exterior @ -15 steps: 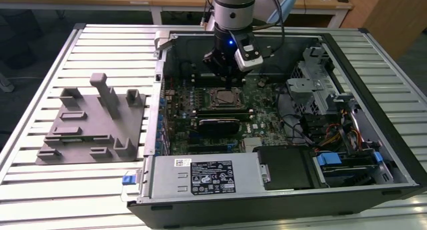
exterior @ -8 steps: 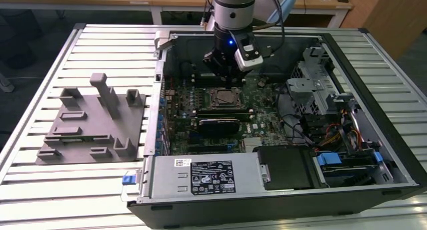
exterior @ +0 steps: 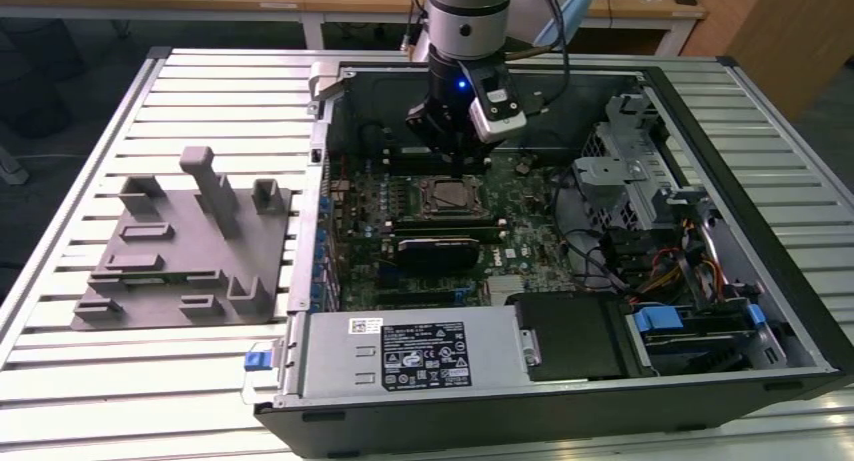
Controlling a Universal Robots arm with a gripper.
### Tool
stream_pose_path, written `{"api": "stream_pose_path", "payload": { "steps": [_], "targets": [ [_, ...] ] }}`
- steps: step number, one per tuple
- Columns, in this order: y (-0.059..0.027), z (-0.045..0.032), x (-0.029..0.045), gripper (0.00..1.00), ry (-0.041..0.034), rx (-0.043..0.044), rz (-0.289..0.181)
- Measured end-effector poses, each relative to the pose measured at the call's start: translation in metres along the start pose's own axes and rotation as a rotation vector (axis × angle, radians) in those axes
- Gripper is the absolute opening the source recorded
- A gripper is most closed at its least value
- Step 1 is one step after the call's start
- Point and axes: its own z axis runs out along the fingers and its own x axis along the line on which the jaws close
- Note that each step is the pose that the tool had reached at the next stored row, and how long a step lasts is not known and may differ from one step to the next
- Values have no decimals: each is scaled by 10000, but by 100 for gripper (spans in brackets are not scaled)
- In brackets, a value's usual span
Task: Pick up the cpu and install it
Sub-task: 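Install the second cpu locking lever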
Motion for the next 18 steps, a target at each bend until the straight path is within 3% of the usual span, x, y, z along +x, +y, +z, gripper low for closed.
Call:
{"api": "stream_pose_path", "payload": {
  "steps": [9, 18],
  "targets": [
    [-1, -49, -3, 11, 0, 1, 1],
    [-19, -49, -7, 11, 0, 0, 0]
  ]
}}
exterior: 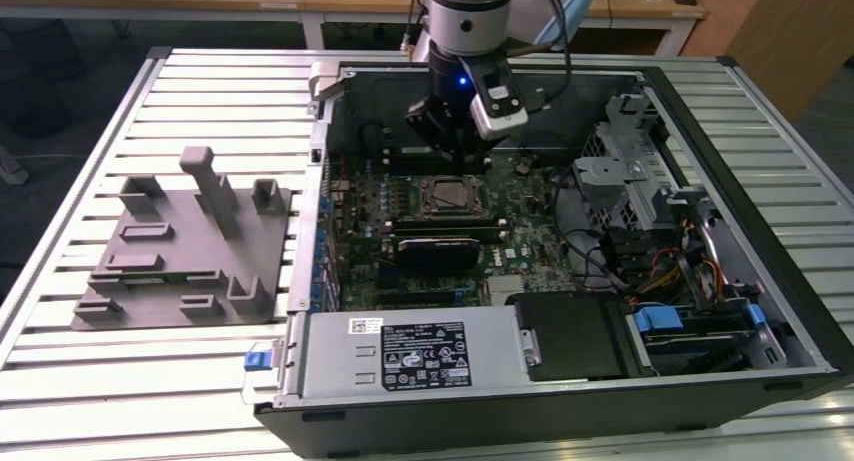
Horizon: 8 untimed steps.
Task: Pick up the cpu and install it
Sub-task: 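Install the second cpu locking lever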
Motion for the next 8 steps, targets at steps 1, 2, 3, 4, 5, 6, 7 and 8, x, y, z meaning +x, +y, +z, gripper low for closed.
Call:
{"api": "stream_pose_path", "payload": {
  "steps": [1, 2, 3, 4, 5, 6, 7, 8],
  "targets": [
    [-6, 0, -1, 11, 0, 0, 0],
    [-13, 0, -3, 11, 0, 0, 1],
    [-21, 0, -4, 11, 0, 1, 1],
    [-29, 1, -6, 11, 0, 0, 1],
    [-38, 1, -8, 11, 0, 0, 1],
    [-46, 1, -9, 11, 0, 0, 1],
    [-54, 2, -11, 11, 0, 0, 1],
    [-62, 2, -13, 11, 0, 0, 1]
  ]
}}
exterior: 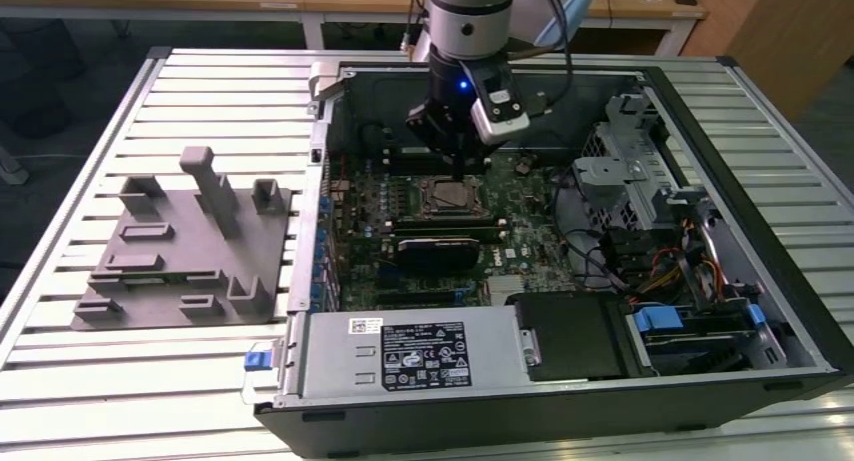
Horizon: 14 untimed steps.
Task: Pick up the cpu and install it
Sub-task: 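Install the second cpu locking lever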
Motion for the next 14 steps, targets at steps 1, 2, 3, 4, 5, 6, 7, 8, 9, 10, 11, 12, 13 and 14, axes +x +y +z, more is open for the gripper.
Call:
{"api": "stream_pose_path", "payload": {
  "steps": [1, 2, 3, 4, 5, 6, 7, 8, 9, 10, 11, 12, 13, 14],
  "targets": [
    [-8, 0, -2, 11, 0, -1, 0],
    [-16, 0, -3, 11, 0, 1, -1],
    [-24, 0, -5, 11, 0, 1, -1],
    [-33, 1, -7, 11, 1, 1, -1],
    [-42, 1, -9, 11, 0, 1, -1],
    [-53, 2, -11, 11, 0, 1, -1],
    [-64, 2, -13, 11, 0, 0, -1],
    [-77, 2, -16, 11, 0, 0, 0],
    [-92, 3, -19, 11, 0, 1, -1],
    [-108, 3, -22, 11, 0, 0, 0],
    [-123, 3, -26, 11, 0, 1, -1],
    [-139, 4, -29, 11, 0, 2, -1],
    [-155, 5, -32, 11, 0, 1, 0],
    [-171, 6, -35, 11, 0, -1, 0]
  ]
}}
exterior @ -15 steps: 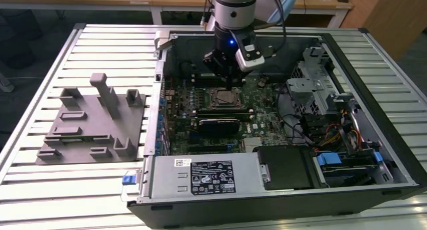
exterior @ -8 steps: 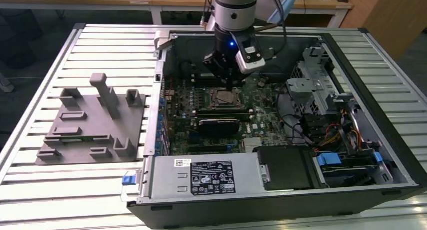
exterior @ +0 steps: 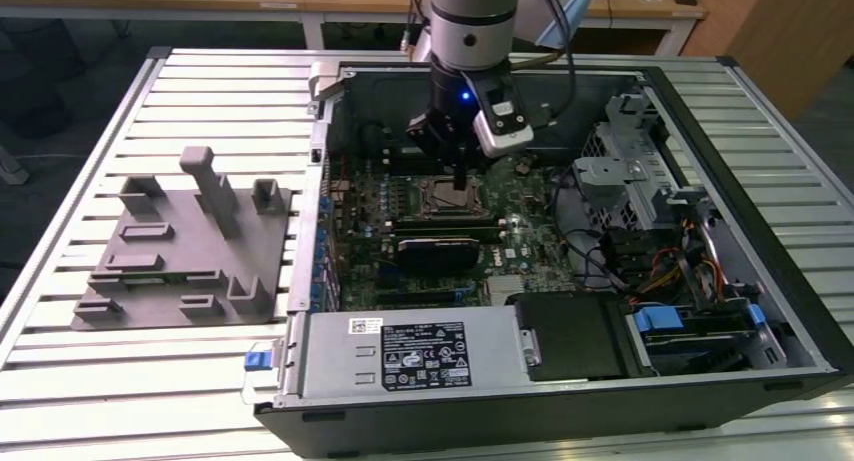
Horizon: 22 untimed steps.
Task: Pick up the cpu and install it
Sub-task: 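Install the second cpu locking lever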
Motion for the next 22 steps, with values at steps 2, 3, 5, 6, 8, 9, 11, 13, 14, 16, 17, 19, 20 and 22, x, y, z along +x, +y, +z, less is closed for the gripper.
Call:
{"api": "stream_pose_path", "payload": {
  "steps": [2, 3, 5, 6, 8, 9, 11, 13, 14, 16, 17, 19, 20, 22],
  "targets": [
    [-35, 3, -7, 11, 0, 1, 0],
    [-54, 4, -10, 11, 0, 2, 0],
    [-86, 12, -11, 11, 0, 1, -6],
    [-100, 19, -9, 11, 0, 0, -18],
    [-119, 33, 3, 11, -2, -4, -72],
    [-125, 42, 11, 11, -3, -8, -121],
    [-134, 57, 24, 11, -6, -17, -285],
    [-137, 67, 28, 11, -9, -29, -517],
    [-137, 71, 29, 11, -12, -37, -649],
    [-137, 80, 31, 11, -17, -53, -916],
    [-138, 85, 32, 11, -20, -60, -1051],
    [-144, 96, 45, 11, -22, -68, -1187],
    [-146, 103, 49, 11, -23, -70, -1198],
    [-148, 115, 59, 11, -23, -70, -1199]
  ]
}}
